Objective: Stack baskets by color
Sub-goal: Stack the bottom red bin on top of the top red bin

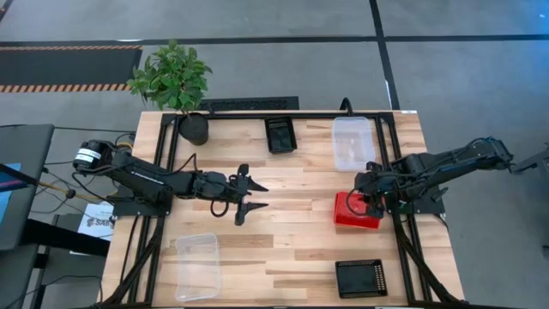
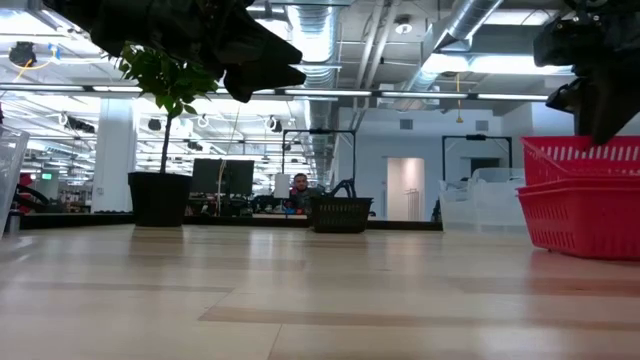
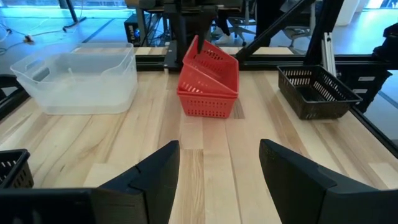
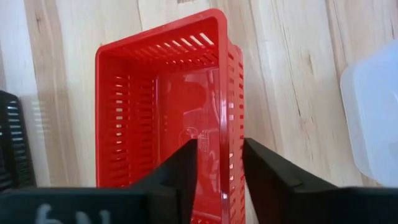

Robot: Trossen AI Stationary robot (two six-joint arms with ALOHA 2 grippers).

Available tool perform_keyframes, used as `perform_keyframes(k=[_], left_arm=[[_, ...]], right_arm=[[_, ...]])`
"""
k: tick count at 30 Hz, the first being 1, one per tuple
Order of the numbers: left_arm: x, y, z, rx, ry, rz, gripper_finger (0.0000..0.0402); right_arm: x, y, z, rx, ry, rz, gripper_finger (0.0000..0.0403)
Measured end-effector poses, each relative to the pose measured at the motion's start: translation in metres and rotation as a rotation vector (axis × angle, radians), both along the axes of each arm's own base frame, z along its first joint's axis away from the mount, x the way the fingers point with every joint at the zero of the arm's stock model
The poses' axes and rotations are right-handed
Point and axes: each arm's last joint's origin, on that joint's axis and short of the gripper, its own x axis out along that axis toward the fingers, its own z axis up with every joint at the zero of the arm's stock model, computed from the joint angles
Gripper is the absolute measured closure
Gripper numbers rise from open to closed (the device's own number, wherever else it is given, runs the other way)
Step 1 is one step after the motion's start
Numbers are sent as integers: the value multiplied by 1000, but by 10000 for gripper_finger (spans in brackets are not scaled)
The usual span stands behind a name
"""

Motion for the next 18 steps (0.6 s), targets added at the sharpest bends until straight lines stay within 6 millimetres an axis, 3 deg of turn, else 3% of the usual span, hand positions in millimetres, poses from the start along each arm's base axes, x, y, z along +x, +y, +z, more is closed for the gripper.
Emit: perform_keyframes(k=[8,18], left_arm=[[0,0,0,0,0,1,193],[0,0,0,0,-4,1,193]], right_arm=[[1,0,16,-14,-35,-5,208],[2,2,32,4,-86,-14,240]])
